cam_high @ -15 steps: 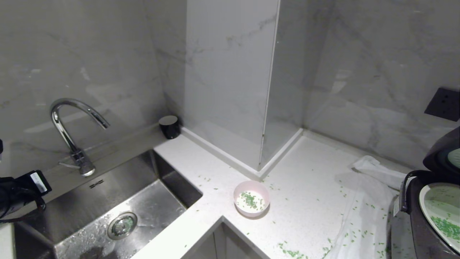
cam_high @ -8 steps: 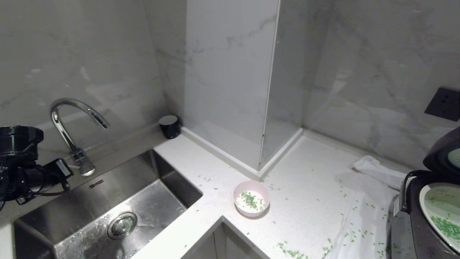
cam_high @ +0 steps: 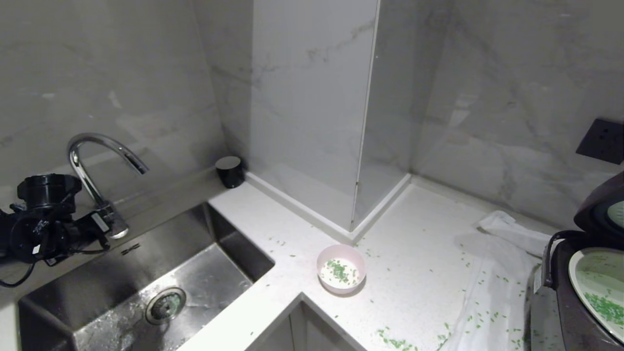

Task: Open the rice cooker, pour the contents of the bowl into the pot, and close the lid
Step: Turn on the tap

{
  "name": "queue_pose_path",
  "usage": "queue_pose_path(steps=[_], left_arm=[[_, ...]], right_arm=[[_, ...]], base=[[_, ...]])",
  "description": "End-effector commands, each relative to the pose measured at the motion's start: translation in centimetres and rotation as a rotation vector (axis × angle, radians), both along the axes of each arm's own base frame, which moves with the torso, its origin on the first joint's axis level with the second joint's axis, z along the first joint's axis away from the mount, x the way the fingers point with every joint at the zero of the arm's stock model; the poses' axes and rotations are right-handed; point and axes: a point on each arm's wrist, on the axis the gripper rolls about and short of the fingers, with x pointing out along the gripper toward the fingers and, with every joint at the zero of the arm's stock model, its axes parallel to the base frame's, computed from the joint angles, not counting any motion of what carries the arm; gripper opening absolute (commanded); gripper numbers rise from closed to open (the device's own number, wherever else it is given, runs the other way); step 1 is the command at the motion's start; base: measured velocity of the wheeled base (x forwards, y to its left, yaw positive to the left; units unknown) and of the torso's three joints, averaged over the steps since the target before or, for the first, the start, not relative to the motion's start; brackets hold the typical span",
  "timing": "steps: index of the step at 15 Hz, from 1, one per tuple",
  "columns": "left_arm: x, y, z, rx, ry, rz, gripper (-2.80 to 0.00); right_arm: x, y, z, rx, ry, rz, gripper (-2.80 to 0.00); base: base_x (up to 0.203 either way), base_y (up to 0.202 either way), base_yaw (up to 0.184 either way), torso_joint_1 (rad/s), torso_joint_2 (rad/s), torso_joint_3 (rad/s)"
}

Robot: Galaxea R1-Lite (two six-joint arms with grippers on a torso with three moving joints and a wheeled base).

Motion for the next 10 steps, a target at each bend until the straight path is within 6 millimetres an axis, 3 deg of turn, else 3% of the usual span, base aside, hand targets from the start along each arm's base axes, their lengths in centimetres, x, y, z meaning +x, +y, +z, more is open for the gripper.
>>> queue_pose_path(steps=[1,4,10], left_arm=[[1.5,1.7,-1.6,-0.012,0.016,0.031,0.0],[2.4,3.5,-1.6,-0.006,-0.008,0.065,0.0],[5.7,4.3,-2.6,0.003,-0.039,0.051,0.0]], right_arm=[[0.0,0.0,0.0,0.0,0.002,0.001,-2.8],[0.0,0.0,0.0,0.001,0.002,0.001,-2.8],[0.0,0.0,0.0,0.0,0.002,0.001,-2.8]], base=[[0.0,0.0,0.0,0.0,0.0,0.0],[0.0,0.0,0.0,0.0,0.0,0.0],[0.0,0.0,0.0,0.0,0.0,0.0]])
